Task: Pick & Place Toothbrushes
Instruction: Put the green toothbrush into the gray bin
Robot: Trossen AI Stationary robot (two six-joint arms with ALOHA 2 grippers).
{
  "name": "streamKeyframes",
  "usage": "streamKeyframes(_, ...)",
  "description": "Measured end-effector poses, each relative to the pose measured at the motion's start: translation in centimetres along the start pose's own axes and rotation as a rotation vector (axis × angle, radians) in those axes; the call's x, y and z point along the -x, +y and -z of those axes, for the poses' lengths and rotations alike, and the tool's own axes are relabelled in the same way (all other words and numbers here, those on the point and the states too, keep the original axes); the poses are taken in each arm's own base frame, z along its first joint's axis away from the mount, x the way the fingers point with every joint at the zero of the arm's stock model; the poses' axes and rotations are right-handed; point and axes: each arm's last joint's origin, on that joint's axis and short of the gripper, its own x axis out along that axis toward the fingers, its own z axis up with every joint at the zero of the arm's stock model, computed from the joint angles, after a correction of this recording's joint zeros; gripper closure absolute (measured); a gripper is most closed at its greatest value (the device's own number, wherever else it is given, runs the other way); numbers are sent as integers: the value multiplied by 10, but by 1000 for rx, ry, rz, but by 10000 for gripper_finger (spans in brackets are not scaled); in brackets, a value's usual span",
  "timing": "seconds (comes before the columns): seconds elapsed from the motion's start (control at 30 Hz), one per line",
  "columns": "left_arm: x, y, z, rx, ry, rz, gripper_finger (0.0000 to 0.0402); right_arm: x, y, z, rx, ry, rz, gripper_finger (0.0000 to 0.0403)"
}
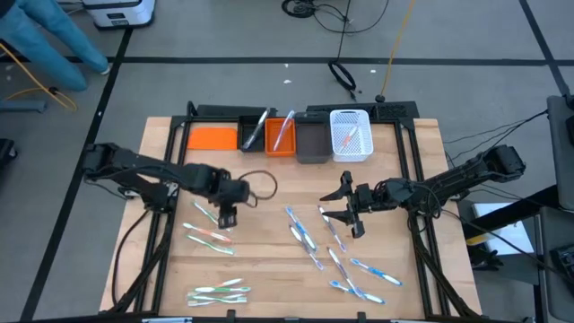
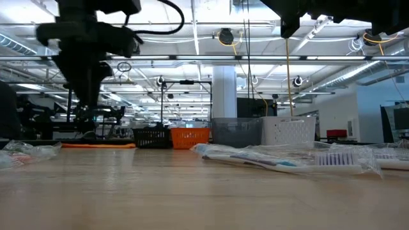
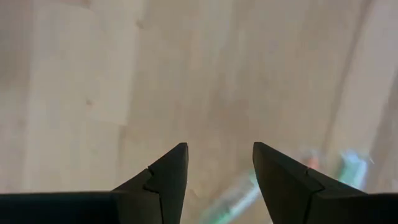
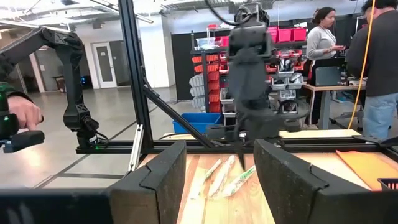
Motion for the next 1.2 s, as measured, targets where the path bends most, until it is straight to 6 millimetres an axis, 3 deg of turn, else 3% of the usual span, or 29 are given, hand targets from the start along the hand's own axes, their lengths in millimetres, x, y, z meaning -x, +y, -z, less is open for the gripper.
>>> streamKeyframes(0.23, 1, -29, 17, -80, 61, -6, 218, 0, 0, 0, 0, 0, 0, 222)
streamKeyframes(0.57, 0, -52, 33, -97, 47, -68, 218, 0, 0, 0, 0, 0, 0, 222)
streamKeyframes(0.83, -29, -45, 62, -115, 160, -133, 218, 0, 0, 0, 0, -1, 0, 222)
streamKeyframes(1.2, -52, -29, 87, -161, 248, -221, 218, 0, 0, 0, 0, -1, 0, 222)
